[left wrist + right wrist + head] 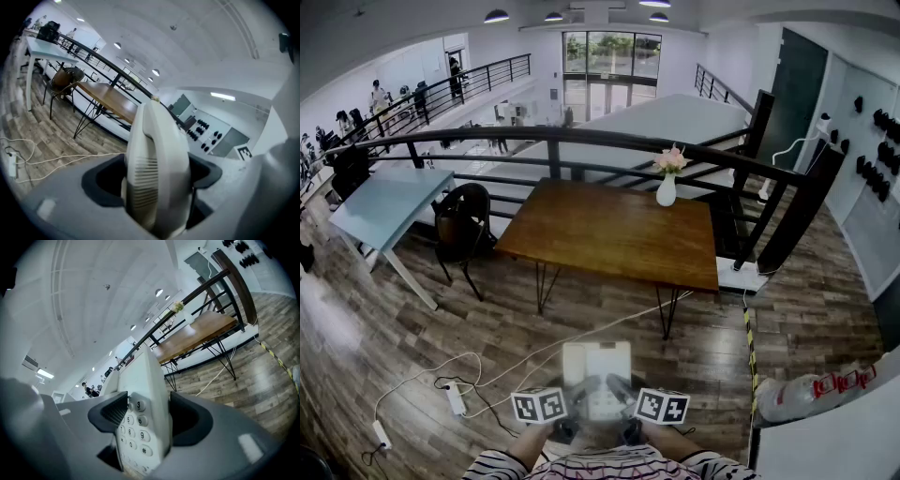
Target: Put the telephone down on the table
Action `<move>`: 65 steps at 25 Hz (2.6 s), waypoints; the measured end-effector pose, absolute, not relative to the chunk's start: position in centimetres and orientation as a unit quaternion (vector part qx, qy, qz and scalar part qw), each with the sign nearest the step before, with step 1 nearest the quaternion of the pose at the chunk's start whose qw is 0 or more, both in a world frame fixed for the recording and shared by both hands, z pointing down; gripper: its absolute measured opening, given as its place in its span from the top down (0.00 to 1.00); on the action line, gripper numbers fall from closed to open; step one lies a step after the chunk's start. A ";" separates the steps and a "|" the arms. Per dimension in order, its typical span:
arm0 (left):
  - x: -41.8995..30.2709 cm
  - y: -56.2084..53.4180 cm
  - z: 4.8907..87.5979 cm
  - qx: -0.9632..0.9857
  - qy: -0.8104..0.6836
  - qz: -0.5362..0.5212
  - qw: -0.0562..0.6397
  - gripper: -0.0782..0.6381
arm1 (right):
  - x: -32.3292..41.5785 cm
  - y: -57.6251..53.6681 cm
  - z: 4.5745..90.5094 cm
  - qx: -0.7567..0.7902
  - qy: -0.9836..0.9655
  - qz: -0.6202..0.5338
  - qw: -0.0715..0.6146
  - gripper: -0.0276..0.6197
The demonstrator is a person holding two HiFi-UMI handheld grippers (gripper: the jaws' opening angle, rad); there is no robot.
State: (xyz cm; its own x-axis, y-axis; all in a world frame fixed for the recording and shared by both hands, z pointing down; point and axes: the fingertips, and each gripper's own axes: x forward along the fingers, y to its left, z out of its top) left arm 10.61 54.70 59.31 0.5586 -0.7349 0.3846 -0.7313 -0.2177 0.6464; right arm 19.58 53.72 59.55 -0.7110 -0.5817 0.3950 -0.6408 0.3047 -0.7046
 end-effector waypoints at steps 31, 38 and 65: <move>6.4 29.0 58.1 0.733 -0.539 -0.061 0.410 0.34 | 15.0 26.4 58.1 0.297 -0.844 0.439 0.080 0.54; 1.9 23.6 59.3 0.729 -0.536 -0.065 0.421 0.34 | 10.5 20.9 59.0 0.300 -0.841 0.441 0.092 0.54; -19.9 3.5 59.0 0.791 -0.441 0.011 0.424 0.34 | -10.7 3.2 58.8 0.406 -0.788 0.463 0.017 0.54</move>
